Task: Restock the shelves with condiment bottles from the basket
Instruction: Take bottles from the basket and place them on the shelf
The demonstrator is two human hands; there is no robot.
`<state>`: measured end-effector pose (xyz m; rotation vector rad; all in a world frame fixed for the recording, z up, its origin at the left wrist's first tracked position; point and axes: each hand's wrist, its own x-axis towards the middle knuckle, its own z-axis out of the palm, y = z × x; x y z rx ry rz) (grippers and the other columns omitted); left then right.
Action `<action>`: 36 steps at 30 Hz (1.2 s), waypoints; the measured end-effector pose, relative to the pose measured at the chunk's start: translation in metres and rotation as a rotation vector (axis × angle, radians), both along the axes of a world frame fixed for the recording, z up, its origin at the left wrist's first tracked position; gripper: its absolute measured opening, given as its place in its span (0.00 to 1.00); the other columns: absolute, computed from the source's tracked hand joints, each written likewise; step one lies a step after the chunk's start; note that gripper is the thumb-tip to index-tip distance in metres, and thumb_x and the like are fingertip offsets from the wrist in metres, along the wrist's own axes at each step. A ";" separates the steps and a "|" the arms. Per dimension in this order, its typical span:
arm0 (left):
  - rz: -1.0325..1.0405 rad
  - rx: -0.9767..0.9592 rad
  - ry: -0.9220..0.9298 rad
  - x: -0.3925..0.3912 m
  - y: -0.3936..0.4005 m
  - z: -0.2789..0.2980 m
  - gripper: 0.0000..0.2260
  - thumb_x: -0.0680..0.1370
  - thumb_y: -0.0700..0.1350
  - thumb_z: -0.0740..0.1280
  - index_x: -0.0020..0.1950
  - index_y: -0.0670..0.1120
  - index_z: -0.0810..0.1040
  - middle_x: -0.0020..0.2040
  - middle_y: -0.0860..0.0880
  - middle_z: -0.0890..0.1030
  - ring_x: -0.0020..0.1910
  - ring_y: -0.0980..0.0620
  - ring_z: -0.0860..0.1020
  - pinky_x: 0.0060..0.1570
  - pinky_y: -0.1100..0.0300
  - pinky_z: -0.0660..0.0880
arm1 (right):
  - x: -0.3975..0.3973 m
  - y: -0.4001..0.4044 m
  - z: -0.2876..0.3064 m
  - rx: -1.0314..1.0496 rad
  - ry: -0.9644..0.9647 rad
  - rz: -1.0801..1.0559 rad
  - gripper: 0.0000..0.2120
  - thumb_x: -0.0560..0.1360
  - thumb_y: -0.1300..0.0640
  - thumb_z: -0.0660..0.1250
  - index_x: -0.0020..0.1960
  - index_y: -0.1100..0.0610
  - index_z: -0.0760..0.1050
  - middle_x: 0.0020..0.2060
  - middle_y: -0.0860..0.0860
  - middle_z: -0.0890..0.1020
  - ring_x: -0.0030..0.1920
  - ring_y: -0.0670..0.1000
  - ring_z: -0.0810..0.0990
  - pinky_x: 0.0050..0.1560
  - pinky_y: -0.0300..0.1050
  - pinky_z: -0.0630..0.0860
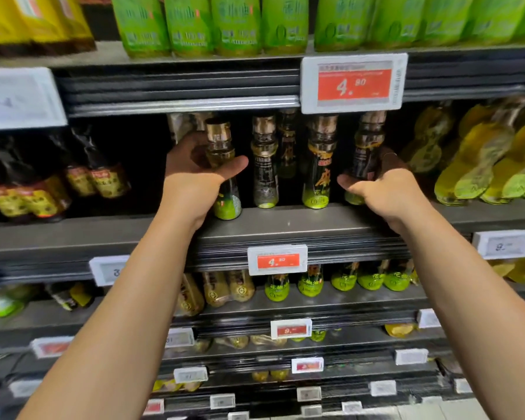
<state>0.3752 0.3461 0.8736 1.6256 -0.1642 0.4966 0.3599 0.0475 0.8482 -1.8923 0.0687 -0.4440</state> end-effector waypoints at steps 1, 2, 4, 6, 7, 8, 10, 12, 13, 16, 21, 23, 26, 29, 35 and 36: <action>0.007 0.012 0.008 0.003 0.001 -0.001 0.21 0.57 0.58 0.82 0.46 0.65 0.81 0.47 0.60 0.85 0.48 0.60 0.84 0.45 0.66 0.78 | 0.001 0.001 -0.003 -0.012 -0.003 -0.012 0.26 0.70 0.56 0.80 0.63 0.46 0.72 0.51 0.41 0.83 0.51 0.42 0.82 0.44 0.33 0.78; 0.017 0.027 0.013 0.006 0.001 -0.001 0.21 0.57 0.59 0.82 0.47 0.65 0.80 0.47 0.61 0.85 0.49 0.61 0.83 0.46 0.66 0.78 | 0.002 0.002 -0.006 -0.021 -0.006 -0.027 0.27 0.69 0.55 0.81 0.62 0.45 0.72 0.49 0.39 0.82 0.50 0.39 0.81 0.42 0.31 0.77; 0.040 0.067 0.017 0.009 0.001 -0.002 0.23 0.57 0.61 0.81 0.48 0.64 0.78 0.47 0.62 0.84 0.48 0.62 0.83 0.45 0.67 0.78 | 0.004 0.003 -0.009 -0.047 -0.003 -0.070 0.30 0.68 0.53 0.81 0.65 0.45 0.72 0.50 0.39 0.81 0.50 0.39 0.80 0.45 0.36 0.77; 0.047 0.107 0.015 0.011 0.001 -0.003 0.26 0.57 0.63 0.80 0.52 0.63 0.77 0.47 0.64 0.84 0.48 0.65 0.82 0.44 0.70 0.78 | 0.005 0.003 -0.009 -0.077 0.010 -0.107 0.32 0.68 0.52 0.82 0.68 0.47 0.71 0.54 0.43 0.82 0.53 0.46 0.81 0.54 0.44 0.78; 0.042 0.120 0.014 0.012 0.000 -0.003 0.28 0.57 0.63 0.79 0.55 0.61 0.77 0.47 0.63 0.84 0.49 0.64 0.82 0.47 0.68 0.79 | 0.004 0.003 -0.008 -0.098 0.023 -0.121 0.33 0.68 0.51 0.82 0.69 0.47 0.71 0.56 0.45 0.82 0.55 0.49 0.81 0.57 0.48 0.79; 0.039 0.135 0.015 0.013 0.000 -0.004 0.31 0.58 0.63 0.79 0.58 0.58 0.77 0.50 0.60 0.84 0.51 0.60 0.82 0.51 0.62 0.81 | 0.002 0.003 -0.007 -0.134 0.041 -0.135 0.34 0.68 0.50 0.81 0.69 0.48 0.71 0.58 0.47 0.82 0.56 0.52 0.81 0.59 0.51 0.79; 0.033 0.169 0.023 0.014 0.001 -0.007 0.32 0.58 0.64 0.79 0.59 0.58 0.76 0.55 0.55 0.84 0.56 0.53 0.82 0.57 0.50 0.80 | -0.006 0.004 -0.001 -0.219 0.090 -0.149 0.32 0.68 0.47 0.81 0.67 0.51 0.73 0.58 0.50 0.82 0.57 0.55 0.81 0.60 0.54 0.79; 0.006 0.176 0.041 0.012 0.005 -0.011 0.29 0.57 0.63 0.80 0.55 0.67 0.74 0.54 0.59 0.83 0.55 0.56 0.82 0.58 0.49 0.81 | -0.024 0.003 0.004 -0.310 0.128 -0.197 0.26 0.67 0.43 0.81 0.56 0.53 0.75 0.46 0.50 0.83 0.48 0.55 0.80 0.47 0.52 0.79; -0.008 0.182 0.049 0.011 0.009 -0.014 0.28 0.57 0.62 0.81 0.53 0.70 0.72 0.52 0.61 0.83 0.53 0.59 0.82 0.56 0.51 0.81 | -0.037 0.002 0.007 -0.367 0.135 -0.265 0.25 0.66 0.40 0.80 0.51 0.54 0.73 0.41 0.49 0.80 0.45 0.55 0.78 0.41 0.49 0.74; -0.051 0.208 0.053 0.008 0.022 -0.027 0.30 0.59 0.59 0.81 0.54 0.74 0.70 0.53 0.63 0.83 0.52 0.61 0.82 0.56 0.53 0.81 | -0.082 0.014 0.013 -0.381 -0.028 -0.410 0.26 0.68 0.41 0.78 0.56 0.47 0.68 0.45 0.43 0.80 0.48 0.48 0.80 0.44 0.43 0.72; -0.086 0.313 0.130 0.004 0.028 -0.033 0.26 0.59 0.56 0.75 0.51 0.75 0.69 0.51 0.60 0.82 0.51 0.58 0.83 0.53 0.49 0.82 | -0.097 0.095 0.029 -0.291 -0.161 -0.119 0.21 0.69 0.41 0.75 0.58 0.44 0.72 0.48 0.41 0.80 0.50 0.41 0.81 0.48 0.37 0.79; -0.085 0.366 0.174 0.002 0.028 -0.033 0.28 0.58 0.57 0.74 0.54 0.71 0.68 0.50 0.59 0.82 0.49 0.55 0.83 0.51 0.49 0.83 | -0.081 0.124 0.032 -0.337 -0.058 -0.048 0.27 0.71 0.41 0.75 0.64 0.48 0.70 0.51 0.43 0.79 0.52 0.43 0.80 0.51 0.40 0.79; -0.076 0.462 0.181 0.002 0.026 -0.035 0.34 0.60 0.56 0.75 0.64 0.64 0.66 0.50 0.57 0.81 0.47 0.55 0.82 0.47 0.52 0.83 | -0.053 0.148 0.029 -0.415 0.136 -0.070 0.25 0.73 0.39 0.73 0.58 0.53 0.67 0.43 0.45 0.75 0.41 0.46 0.76 0.35 0.38 0.70; -0.054 0.499 0.143 0.003 0.024 -0.037 0.36 0.63 0.54 0.76 0.68 0.60 0.65 0.53 0.57 0.79 0.50 0.53 0.80 0.44 0.61 0.77 | -0.034 0.159 0.023 -0.444 0.165 -0.144 0.30 0.75 0.42 0.72 0.66 0.59 0.67 0.42 0.47 0.76 0.38 0.47 0.75 0.34 0.36 0.69; 0.026 0.567 0.105 0.005 0.023 -0.039 0.27 0.67 0.55 0.73 0.63 0.60 0.68 0.45 0.62 0.73 0.39 0.61 0.72 0.33 0.76 0.60 | -0.011 0.165 0.012 -0.408 0.132 -0.196 0.48 0.71 0.45 0.78 0.80 0.58 0.55 0.71 0.60 0.70 0.69 0.60 0.71 0.65 0.50 0.72; 0.041 0.577 0.100 0.005 0.023 -0.039 0.25 0.67 0.56 0.73 0.61 0.61 0.69 0.43 0.64 0.72 0.38 0.64 0.71 0.33 0.77 0.60 | -0.009 0.165 0.008 -0.401 0.122 -0.198 0.47 0.70 0.45 0.78 0.79 0.58 0.57 0.70 0.60 0.71 0.69 0.60 0.72 0.66 0.50 0.72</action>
